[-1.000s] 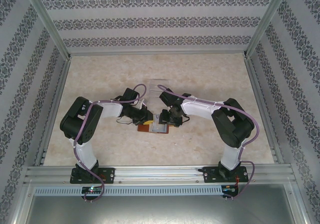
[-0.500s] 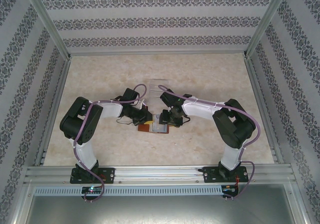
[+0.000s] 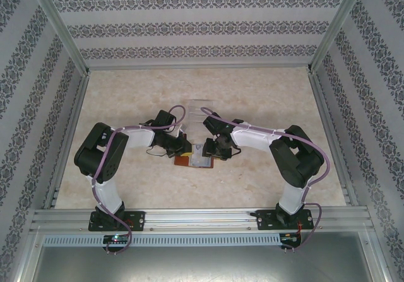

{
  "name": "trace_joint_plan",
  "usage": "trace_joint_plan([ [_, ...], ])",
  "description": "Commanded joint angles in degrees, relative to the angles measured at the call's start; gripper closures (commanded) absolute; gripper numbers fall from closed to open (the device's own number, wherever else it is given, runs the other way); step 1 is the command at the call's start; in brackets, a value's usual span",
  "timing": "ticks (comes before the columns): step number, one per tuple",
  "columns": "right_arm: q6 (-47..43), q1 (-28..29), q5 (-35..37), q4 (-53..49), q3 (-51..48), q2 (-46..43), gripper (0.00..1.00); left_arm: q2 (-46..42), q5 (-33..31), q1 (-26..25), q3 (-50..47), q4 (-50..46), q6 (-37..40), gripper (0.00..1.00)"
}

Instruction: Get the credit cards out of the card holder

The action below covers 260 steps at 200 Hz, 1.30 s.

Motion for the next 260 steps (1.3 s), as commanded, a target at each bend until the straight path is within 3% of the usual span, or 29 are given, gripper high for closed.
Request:
trace_joint_plan([
  [1, 0.6, -0.6, 1.6, -3.0, -1.8, 0.6, 0.55, -1.5, -2.6, 0.2, 0.0, -4.3, 1.3, 1.0],
  [58, 0.6, -0.6, 1.6, -3.0, -1.8, 0.6, 0.56, -2.7, -5.5, 0.2, 0.9, -7.7, 2.5, 0.99],
  [89, 0.7, -0.6, 1.6, -2.8, -1.9, 0.5, 0.56, -2.6, -1.3, 0.2, 0.2, -3.0, 0.9, 0.8],
  [111, 0.7, -0.5, 1.4, -2.7, -1.8, 0.8, 0.56, -1.7, 1.2, 0.2, -1.0, 1.7, -1.2, 0.74],
  [165, 0.6, -0.5, 1.2, -2.8, -1.9, 0.6, 0.56, 0.6, 3.6, 0.2, -2.3, 6.3, -3.3, 0.74],
  [209, 0.6, -0.5, 1.1, -2.9, -1.6, 0.8, 0.56, 2.0, 2.6, 0.2, -2.0, 4.4, -1.8, 0.71],
  [260, 0.6, -0.5, 1.1, -2.9, -1.7, 0.9, 0.56, 2.3, 3.7, 0.2, -2.3, 6.4, -2.4, 0.81],
])
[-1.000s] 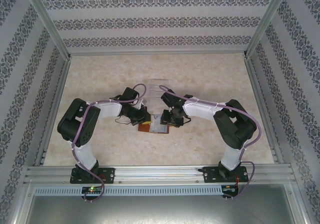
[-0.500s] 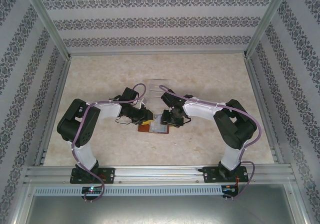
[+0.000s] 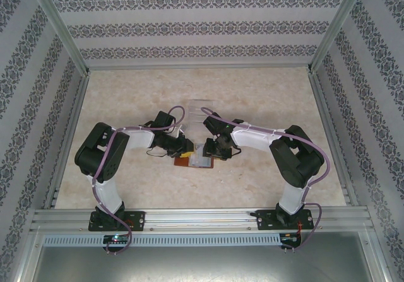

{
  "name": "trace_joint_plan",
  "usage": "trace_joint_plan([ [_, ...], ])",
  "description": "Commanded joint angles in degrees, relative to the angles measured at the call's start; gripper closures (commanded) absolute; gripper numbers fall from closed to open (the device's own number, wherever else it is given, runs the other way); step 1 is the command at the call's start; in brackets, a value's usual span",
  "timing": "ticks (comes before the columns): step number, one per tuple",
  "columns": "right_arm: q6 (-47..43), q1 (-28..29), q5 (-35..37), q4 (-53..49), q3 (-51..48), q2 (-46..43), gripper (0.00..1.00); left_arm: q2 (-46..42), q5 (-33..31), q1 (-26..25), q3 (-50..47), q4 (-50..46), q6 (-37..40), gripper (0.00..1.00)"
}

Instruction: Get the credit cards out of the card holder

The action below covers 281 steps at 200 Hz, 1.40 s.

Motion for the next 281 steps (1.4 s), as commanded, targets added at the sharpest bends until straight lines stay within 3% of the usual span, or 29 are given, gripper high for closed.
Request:
trace_joint_plan([
  [1, 0.7, -0.5, 1.1, -3.0, -1.6, 0.9, 0.56, 1.6, 1.1, 0.2, -0.7, 2.0, 0.1, 0.81],
  [82, 0.6, -0.4, 1.2, -2.8, -1.9, 0.9, 0.57, -2.1, -2.3, 0.4, -0.8, -2.1, 1.8, 0.94],
  [281, -0.2, -0.7, 0.7, -2.1, -0.6, -2.4, 0.57, -8.0, -8.9, 2.9, 9.4, -27.0, 18.2, 0.98],
])
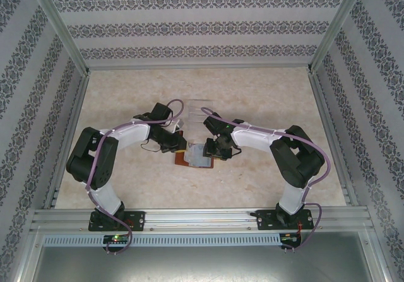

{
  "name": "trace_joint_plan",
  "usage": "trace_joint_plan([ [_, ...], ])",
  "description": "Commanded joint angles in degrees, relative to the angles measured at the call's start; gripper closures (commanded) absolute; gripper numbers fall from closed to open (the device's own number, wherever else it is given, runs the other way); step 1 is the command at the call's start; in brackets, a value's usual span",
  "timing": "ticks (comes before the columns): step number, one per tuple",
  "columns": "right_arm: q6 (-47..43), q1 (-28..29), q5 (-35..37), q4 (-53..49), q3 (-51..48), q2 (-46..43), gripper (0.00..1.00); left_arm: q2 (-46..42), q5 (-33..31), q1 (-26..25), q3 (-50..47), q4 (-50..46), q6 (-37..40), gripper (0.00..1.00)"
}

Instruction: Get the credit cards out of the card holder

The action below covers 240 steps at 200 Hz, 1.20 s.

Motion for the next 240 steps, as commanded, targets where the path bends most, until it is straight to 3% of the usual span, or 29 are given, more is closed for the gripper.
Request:
trace_joint_plan([
  [1, -0.1, -0.7, 0.6, -2.0, -0.4, -2.0, 0.57, -2.0, -1.9, 1.1, 2.0, -5.5, 3.7, 0.98],
  [62, -0.6, -1.8, -0.2, -2.9, 1.2, -5.8, 0.56, -1.9, -1.6, 1.4, 6.2, -10.4, 9.1, 0.99],
  [91, -1.9, -3.8, 0.1, -3.8, 1.8, -7.6, 0.56, -1.8, -4.7, 1.4, 10.6, -14.5, 15.2, 1.0],
  [132, -4.8, -8.4, 1.0, -5.7, 1.7, -9.6, 0.56, -3.2, -11.5, 1.5, 15.5, -17.0, 29.9, 1.0],
  [165, -7.3, -12.2, 1.3, -7.2, 2.0, -11.1, 0.56, -3.8, -11.3, 1.4, 20.3, -21.6, 46.1, 1.0],
  [199, -9.6, -16.4, 1.5, -8.3, 1.9, -12.9, 0.56, 1.4, -15.2, 1.4, 31.0, -29.7, 57.4, 1.0],
  [240, -11.5, -20.1, 1.5, -9.2, 1.9, -15.0, 0.56, 8.6, -15.4, 1.4, 40.8, -36.2, 70.0, 1.0],
])
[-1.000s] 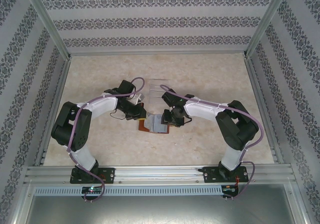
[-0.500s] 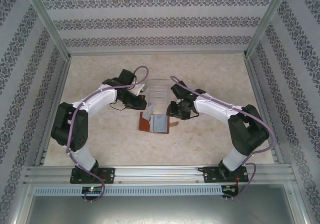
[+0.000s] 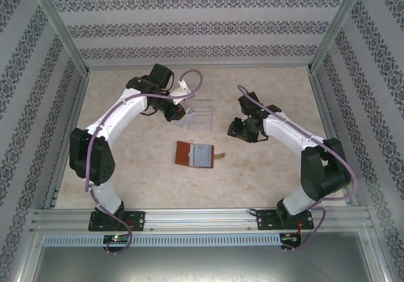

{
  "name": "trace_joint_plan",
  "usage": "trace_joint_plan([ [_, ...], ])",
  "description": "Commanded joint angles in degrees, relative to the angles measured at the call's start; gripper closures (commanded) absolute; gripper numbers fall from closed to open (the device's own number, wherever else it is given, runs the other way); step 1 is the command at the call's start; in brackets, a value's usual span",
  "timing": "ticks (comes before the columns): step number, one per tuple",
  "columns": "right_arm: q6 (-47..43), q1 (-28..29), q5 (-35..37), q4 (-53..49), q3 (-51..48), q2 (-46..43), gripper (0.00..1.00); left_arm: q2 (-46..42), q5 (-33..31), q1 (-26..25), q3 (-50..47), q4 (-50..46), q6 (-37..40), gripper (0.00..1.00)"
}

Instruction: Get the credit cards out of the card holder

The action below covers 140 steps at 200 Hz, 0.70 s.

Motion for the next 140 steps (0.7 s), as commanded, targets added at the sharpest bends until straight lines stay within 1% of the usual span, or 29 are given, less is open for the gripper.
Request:
trace_joint_plan([
  [1, -2.4, -1.5, 1.1, -2.1, 1.2, -2.2, 0.56, 4.3, -1.4, 0.5, 4.1, -8.5, 12.3, 1.0],
  [19, -2.9, -2.5, 0.8, -2.3, 1.2, -2.2, 0.56, 8.6, -1.6, 0.4, 10.4, -12.6, 15.4, 1.0],
  [42, -3.3, -3.1, 0.7, -2.4, 1.3, -2.2, 0.56, 14.1, 0.0, 0.2, 19.3, -17.9, 20.0, 1.0],
  [64, -3.3, -3.3, 0.5, -2.2, 1.2, -2.1, 0.56, 19.8, -1.0, -0.2, 27.5, -22.6, 24.1, 1.0],
  [77, -3.3, -3.3, 0.5, -2.5, 1.4, -1.9, 0.56, 23.8, -2.1, -0.5, 34.0, -26.4, 26.0, 1.0],
  [104, -3.2, -3.5, 0.6, -2.5, 1.3, -1.8, 0.56, 31.3, -1.2, -1.2, 47.4, -32.8, 29.4, 1.0],
  [120, -3.0, -3.7, 0.7, -2.3, 1.1, -1.8, 0.55, 33.6, -0.9, -1.8, 51.0, -33.8, 31.5, 1.0],
  [140, -2.8, -3.8, 0.6, -2.0, 0.8, -1.5, 0.55, 34.2, 0.1, -2.3, 51.0, -32.8, 33.6, 1.0],
])
